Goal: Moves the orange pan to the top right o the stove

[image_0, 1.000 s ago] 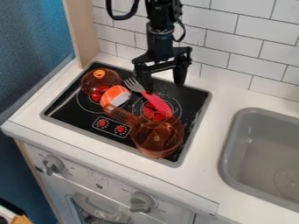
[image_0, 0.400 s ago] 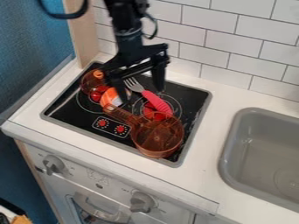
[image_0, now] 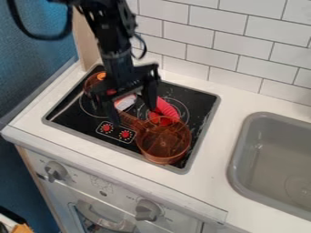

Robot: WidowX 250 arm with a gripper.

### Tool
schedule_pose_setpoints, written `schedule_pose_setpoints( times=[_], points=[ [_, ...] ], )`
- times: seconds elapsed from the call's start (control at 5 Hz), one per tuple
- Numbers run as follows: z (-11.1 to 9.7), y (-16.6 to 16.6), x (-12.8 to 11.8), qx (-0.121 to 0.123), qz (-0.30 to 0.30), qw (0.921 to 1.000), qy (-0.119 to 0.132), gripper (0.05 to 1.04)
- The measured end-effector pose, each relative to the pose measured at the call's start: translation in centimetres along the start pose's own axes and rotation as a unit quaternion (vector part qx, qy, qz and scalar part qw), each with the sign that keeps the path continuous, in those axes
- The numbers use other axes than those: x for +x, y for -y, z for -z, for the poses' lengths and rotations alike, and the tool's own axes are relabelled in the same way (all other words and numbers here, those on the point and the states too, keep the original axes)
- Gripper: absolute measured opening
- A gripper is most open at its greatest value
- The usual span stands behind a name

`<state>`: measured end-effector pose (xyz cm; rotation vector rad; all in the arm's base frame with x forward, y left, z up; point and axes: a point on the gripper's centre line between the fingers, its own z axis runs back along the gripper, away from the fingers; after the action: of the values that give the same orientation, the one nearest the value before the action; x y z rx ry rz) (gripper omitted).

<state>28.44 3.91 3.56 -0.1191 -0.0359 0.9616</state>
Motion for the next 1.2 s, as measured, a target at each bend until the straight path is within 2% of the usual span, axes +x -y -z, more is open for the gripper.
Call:
schedule_pose_setpoints(
  times=[0.4, 0.6, 0.8, 1.2],
  points=[
    [3.2, 0.4, -1.7, 0.011, 0.048, 0.9988, -0.008, 1.001],
    [4.6, 0.2, -1.8, 0.019, 0.053, 0.9984, -0.011, 1.001],
    [5.7, 0.7, -2.0, 0.030, 0.070, 0.9970, -0.001, 0.967],
    [6.0, 0.9, -2.2, 0.006, 0.078, 0.9968, 0.020, 0.408]
  ],
)
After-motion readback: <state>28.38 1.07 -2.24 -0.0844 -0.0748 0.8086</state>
